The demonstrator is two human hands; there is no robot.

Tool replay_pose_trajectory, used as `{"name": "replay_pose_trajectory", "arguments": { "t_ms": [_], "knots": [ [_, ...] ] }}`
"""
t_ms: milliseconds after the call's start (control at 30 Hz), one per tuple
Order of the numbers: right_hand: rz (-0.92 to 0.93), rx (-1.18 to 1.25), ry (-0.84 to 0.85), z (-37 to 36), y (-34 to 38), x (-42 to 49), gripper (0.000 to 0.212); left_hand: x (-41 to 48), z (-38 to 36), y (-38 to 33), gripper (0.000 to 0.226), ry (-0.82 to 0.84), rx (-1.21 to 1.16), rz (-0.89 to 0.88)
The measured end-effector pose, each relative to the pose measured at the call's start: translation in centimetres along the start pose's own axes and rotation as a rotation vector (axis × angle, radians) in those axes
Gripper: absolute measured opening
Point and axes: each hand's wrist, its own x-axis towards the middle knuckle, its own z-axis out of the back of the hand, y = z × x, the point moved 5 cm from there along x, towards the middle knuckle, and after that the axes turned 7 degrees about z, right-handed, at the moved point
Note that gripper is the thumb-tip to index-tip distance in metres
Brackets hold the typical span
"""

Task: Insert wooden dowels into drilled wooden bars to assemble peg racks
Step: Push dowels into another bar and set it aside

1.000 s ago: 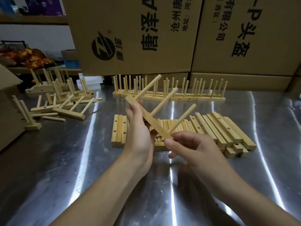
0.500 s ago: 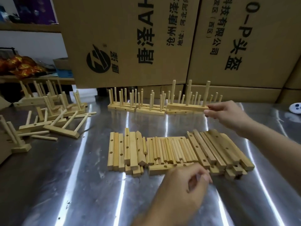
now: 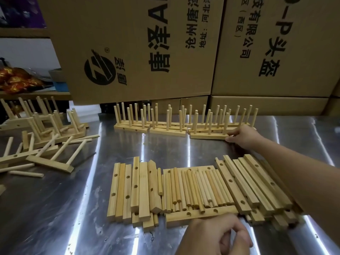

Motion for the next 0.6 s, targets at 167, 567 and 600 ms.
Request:
{"name": "replay_pose_trajectory", "arguments": {
  "t_ms": [167,567,600],
  "knots": [
    [0.032,-0.106,-0.042,-0.7,0.7,0.6,0.028,0.1,-0.2,0.4,0.018,0.024,-0.001,0.023],
    [0.077,-0.230,-0.191,2.9,5.1,-5.9,0.013,-0.6,-0.2,0.2,0.023,-0.029,-0.062,-0.014],
    [0.113,-0.191,-0.232,3.5,5.7,-7.0,0.016,-0.6,-0.2,0.2,0.023,-0.029,-0.069,-0.017]
  ]
}}
